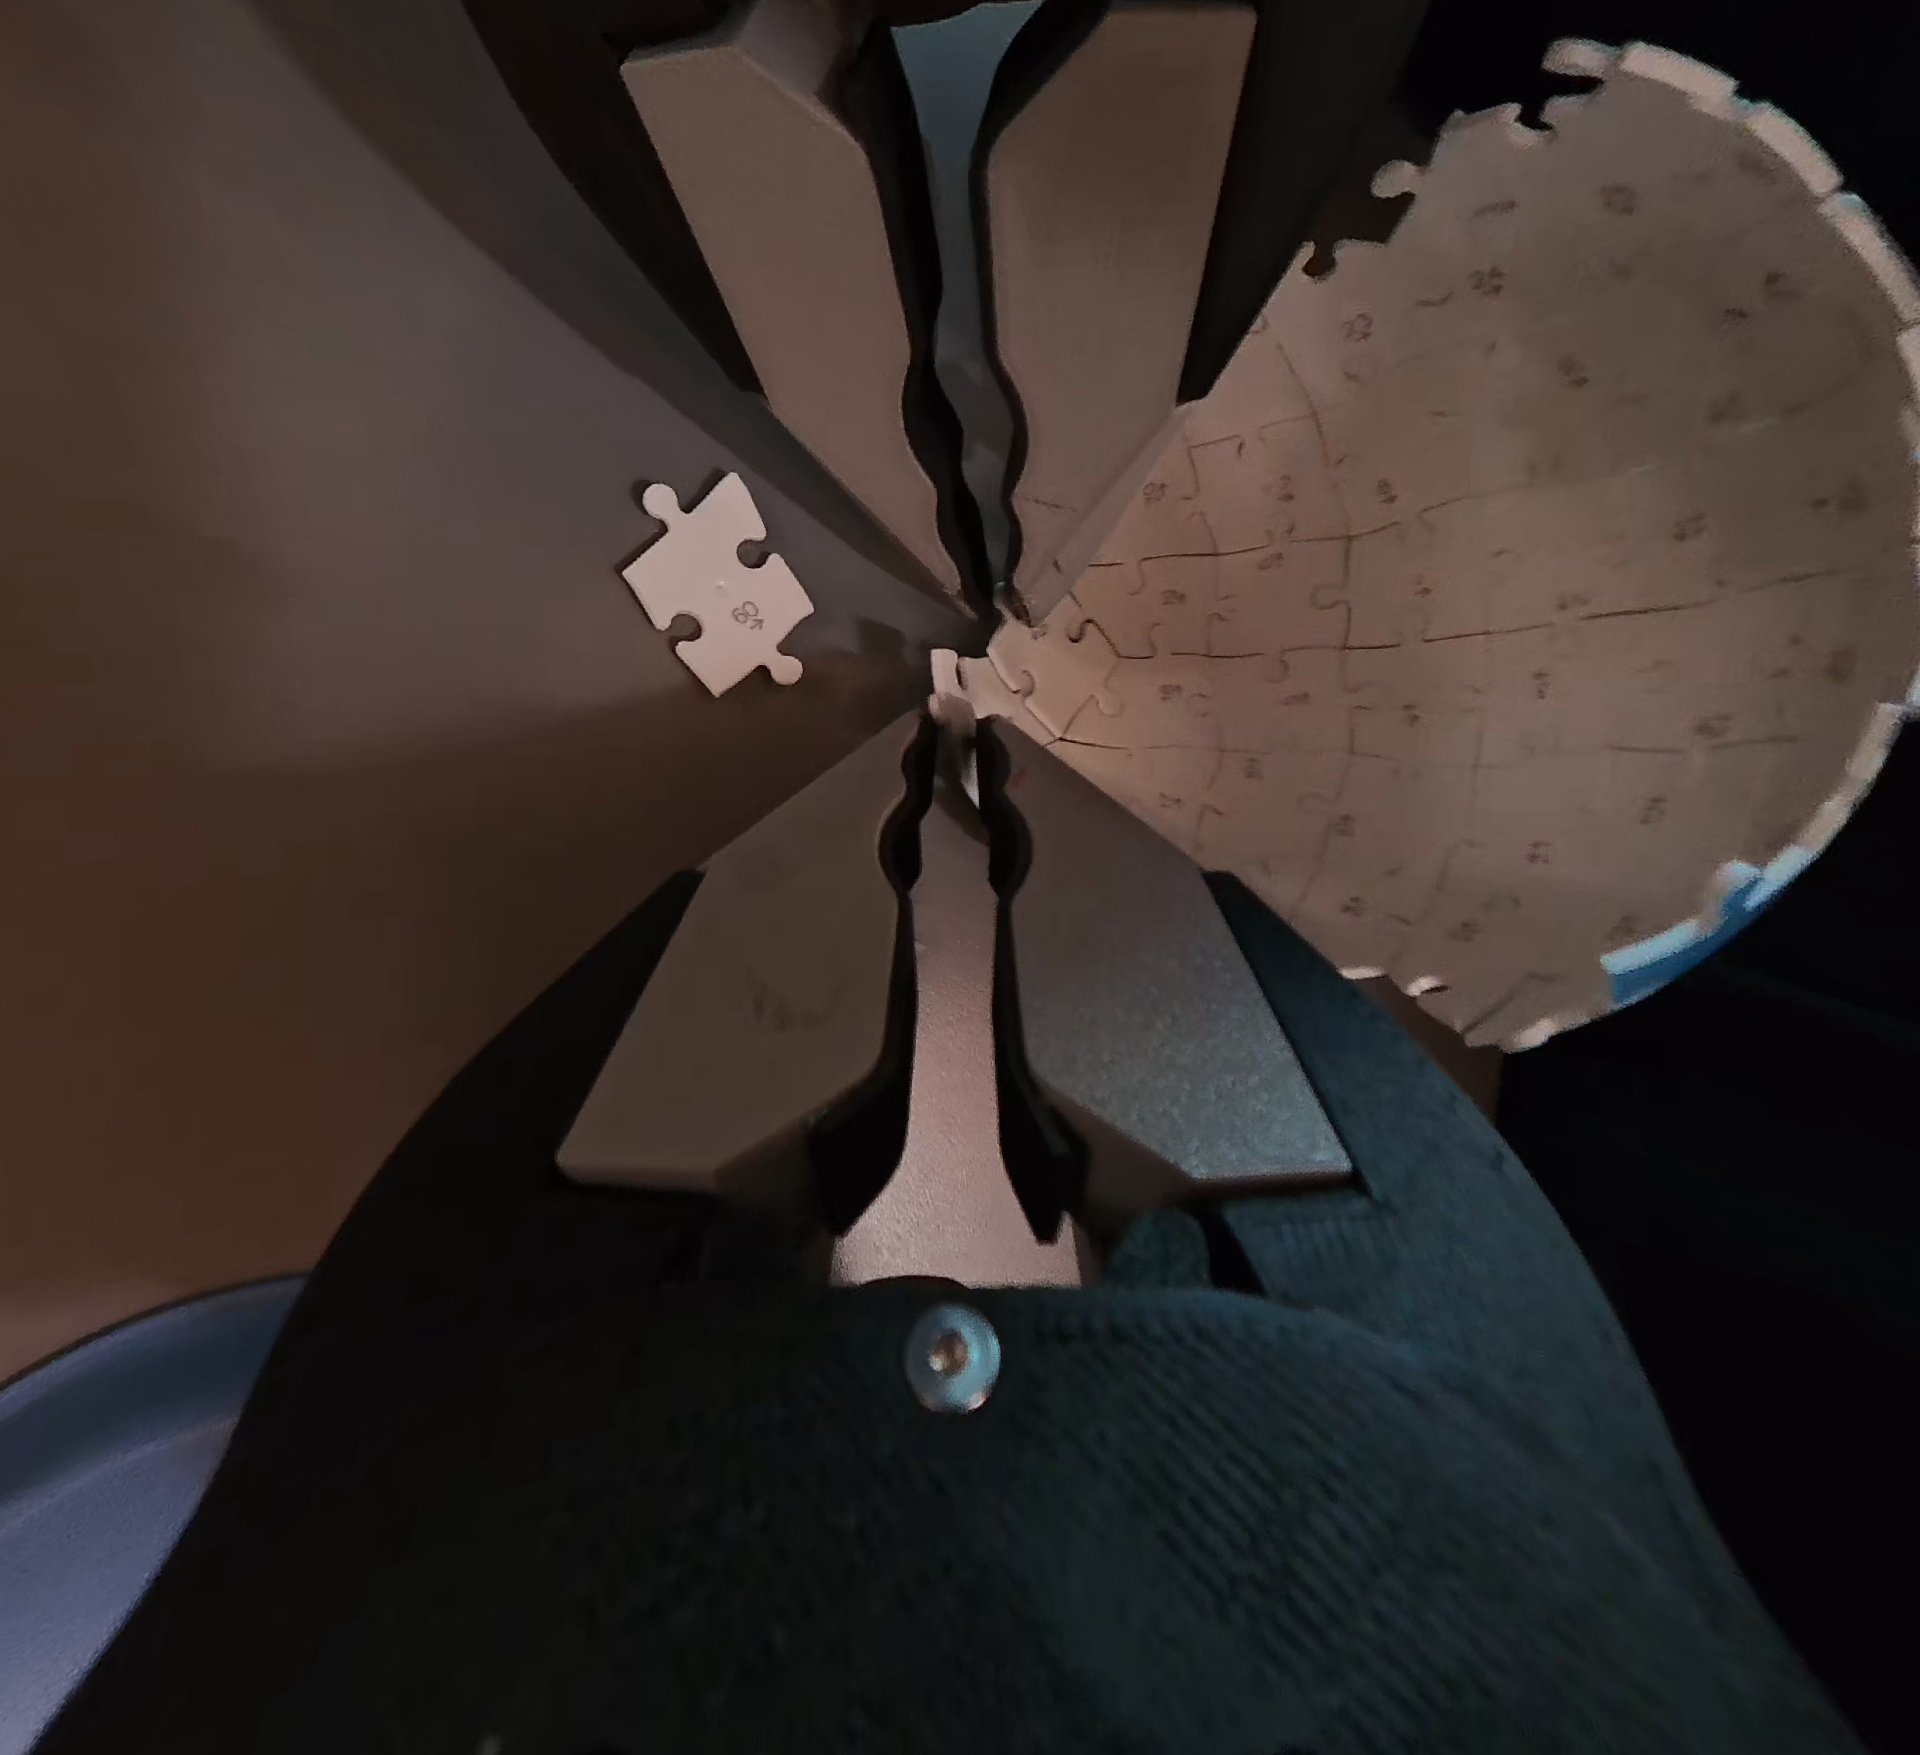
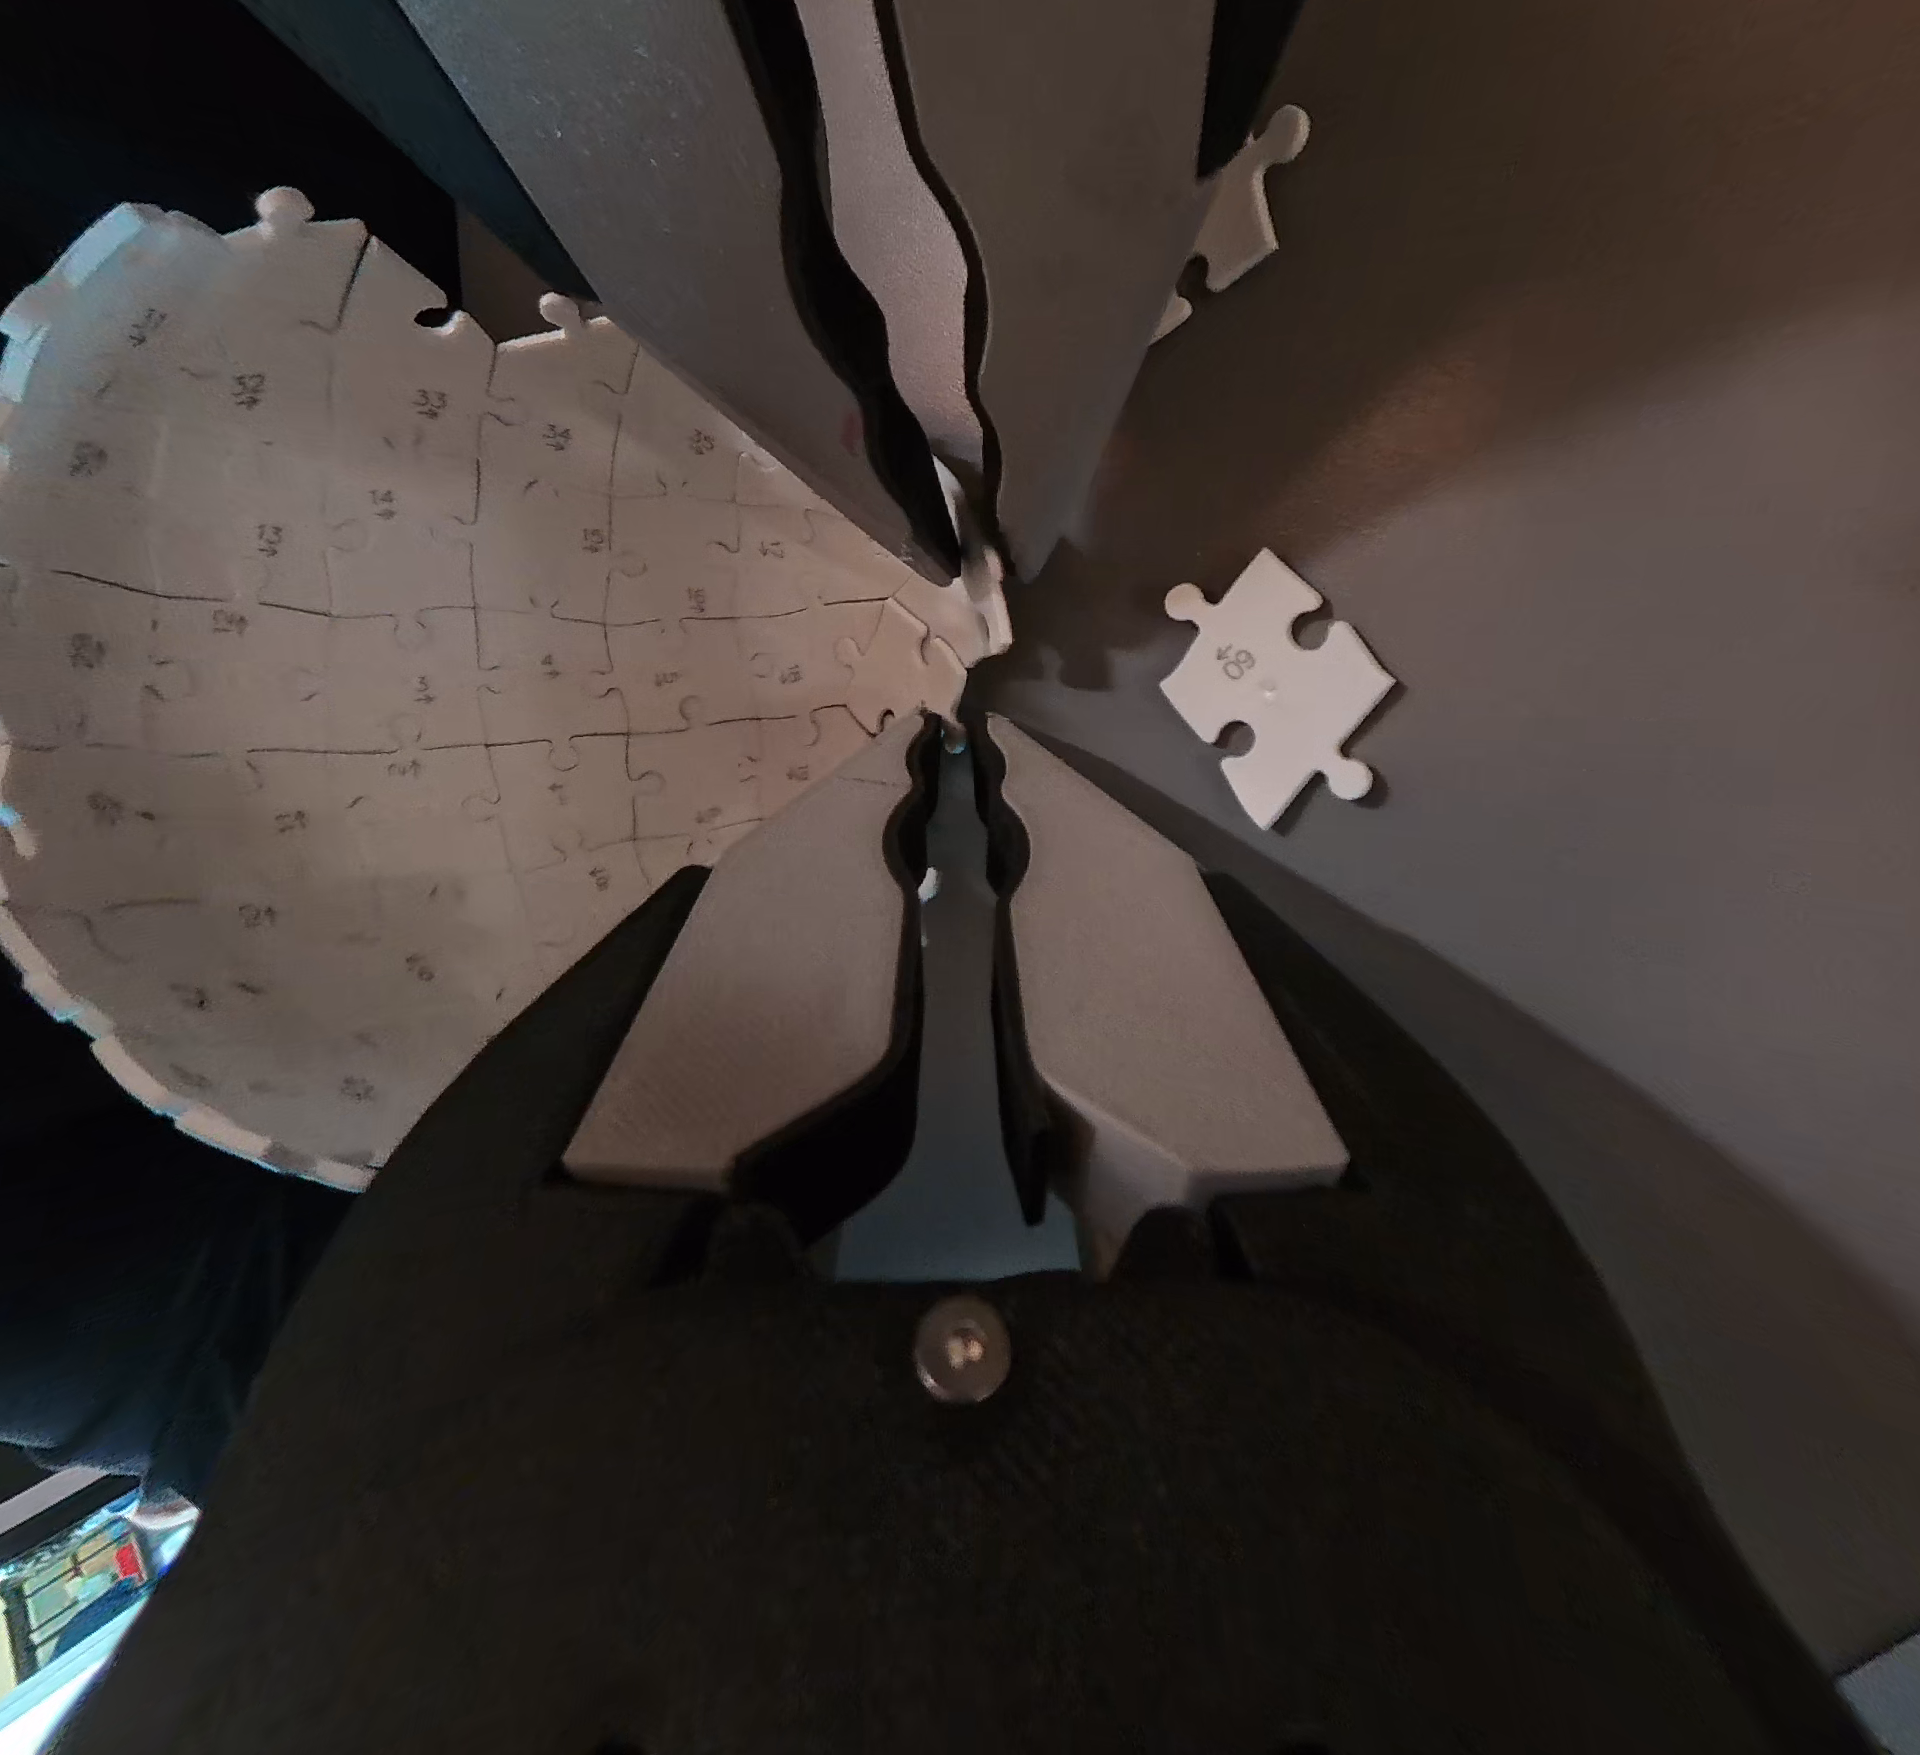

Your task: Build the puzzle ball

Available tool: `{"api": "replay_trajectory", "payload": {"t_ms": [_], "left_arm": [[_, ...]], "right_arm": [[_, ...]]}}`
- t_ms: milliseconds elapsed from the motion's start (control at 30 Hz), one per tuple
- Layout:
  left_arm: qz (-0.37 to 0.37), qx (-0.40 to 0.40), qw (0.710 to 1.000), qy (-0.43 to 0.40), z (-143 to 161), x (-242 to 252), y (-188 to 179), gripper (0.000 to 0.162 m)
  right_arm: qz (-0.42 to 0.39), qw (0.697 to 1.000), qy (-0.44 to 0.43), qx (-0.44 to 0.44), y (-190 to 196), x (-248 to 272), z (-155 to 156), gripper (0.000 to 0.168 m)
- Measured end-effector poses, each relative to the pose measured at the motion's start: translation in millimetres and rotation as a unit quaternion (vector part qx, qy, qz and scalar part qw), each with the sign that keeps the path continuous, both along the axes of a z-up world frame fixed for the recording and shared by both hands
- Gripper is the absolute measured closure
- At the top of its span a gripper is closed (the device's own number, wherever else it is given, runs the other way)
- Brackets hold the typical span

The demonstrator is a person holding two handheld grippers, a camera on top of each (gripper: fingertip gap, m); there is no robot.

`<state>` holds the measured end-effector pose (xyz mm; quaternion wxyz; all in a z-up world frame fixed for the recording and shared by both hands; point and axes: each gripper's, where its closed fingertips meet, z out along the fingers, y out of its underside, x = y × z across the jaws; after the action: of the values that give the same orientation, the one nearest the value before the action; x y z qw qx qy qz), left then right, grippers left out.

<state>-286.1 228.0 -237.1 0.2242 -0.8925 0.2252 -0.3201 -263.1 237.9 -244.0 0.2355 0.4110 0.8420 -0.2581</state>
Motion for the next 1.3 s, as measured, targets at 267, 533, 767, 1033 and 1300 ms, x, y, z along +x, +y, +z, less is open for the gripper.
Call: {"api": "replay_trajectory", "payload": {"t_ms": [267,533,767,1033,1300], "left_arm": [[0.001,0.007,1.0,-0.006,2.5,1.8,0.1,0.158],[0.001,0.01,1.0,-0.006,2.6,2.9,1.1,0.158],[-0.003,0.011,1.0,-0.009,4.4,6.8,3.3,0.159],[-0.007,0.014,1.0,-0.006,5.9,8.7,1.8,0.159],[-0.011,0.007,1.0,-0.003,1.4,10.0,4.1,0.157]], "right_arm": [[0.013,1.0,0.025,0.004,-0.4,0.0,3.4,0.162],[0.006,0.999,0.043,0.0,0.9,-1.4,7.9,0.162],[0.002,0.999,0.054,-0.001,0.7,-1.8,9.9,0.163],[-0.004,0.995,0.095,0.0,5.6,-4.5,24.8,0.164],[0.023,0.979,0.202,-0.006,2.4,-12.5,33.3,0.168]]}}
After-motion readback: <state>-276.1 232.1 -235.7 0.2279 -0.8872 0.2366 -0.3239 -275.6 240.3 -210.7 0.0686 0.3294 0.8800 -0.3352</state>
